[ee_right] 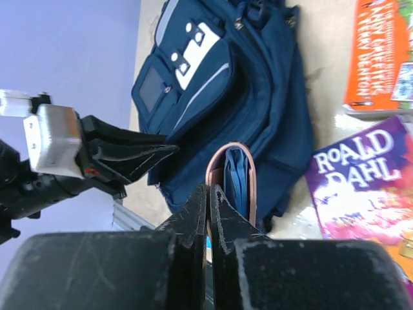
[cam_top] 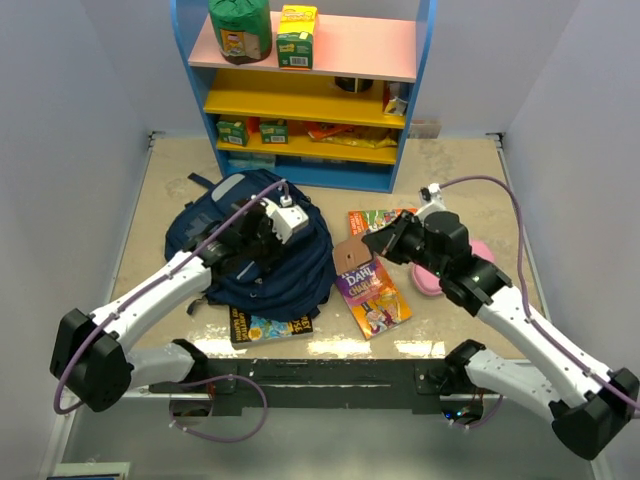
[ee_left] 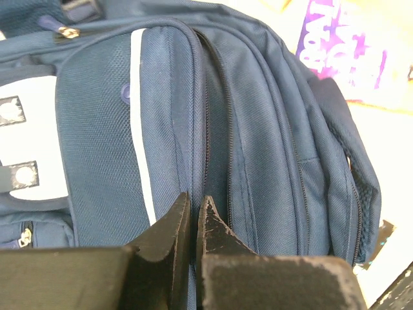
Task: Pack the student bag
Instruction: Place the personal item in the student bag.
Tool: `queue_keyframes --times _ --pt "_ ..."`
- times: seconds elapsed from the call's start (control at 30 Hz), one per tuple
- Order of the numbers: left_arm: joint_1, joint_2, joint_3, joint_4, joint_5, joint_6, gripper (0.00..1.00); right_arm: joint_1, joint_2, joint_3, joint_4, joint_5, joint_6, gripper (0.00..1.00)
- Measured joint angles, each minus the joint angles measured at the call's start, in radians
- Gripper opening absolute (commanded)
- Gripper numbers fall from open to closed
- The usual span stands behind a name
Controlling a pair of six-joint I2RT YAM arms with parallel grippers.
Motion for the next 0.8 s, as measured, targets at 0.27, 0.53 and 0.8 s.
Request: queue_keyframes --times 0.27,0.53,0.8 --pt "0.042 -0.053 0.006 0.016 0.013 -0.081 0.00 0.070 0.176 0.000 0.204 -0.047 0.057 0.00" --pt "0.047 -0.081 0.006 0.033 0.014 -0.127 0.00 0.117 0.311 0.000 0.413 -0.069 0.117 0.00" --pt "0.049 -0.092 0.006 0.032 0.040 -0.142 0.00 0.131 0.460 -0.035 0.647 -0.063 0.205 0.00"
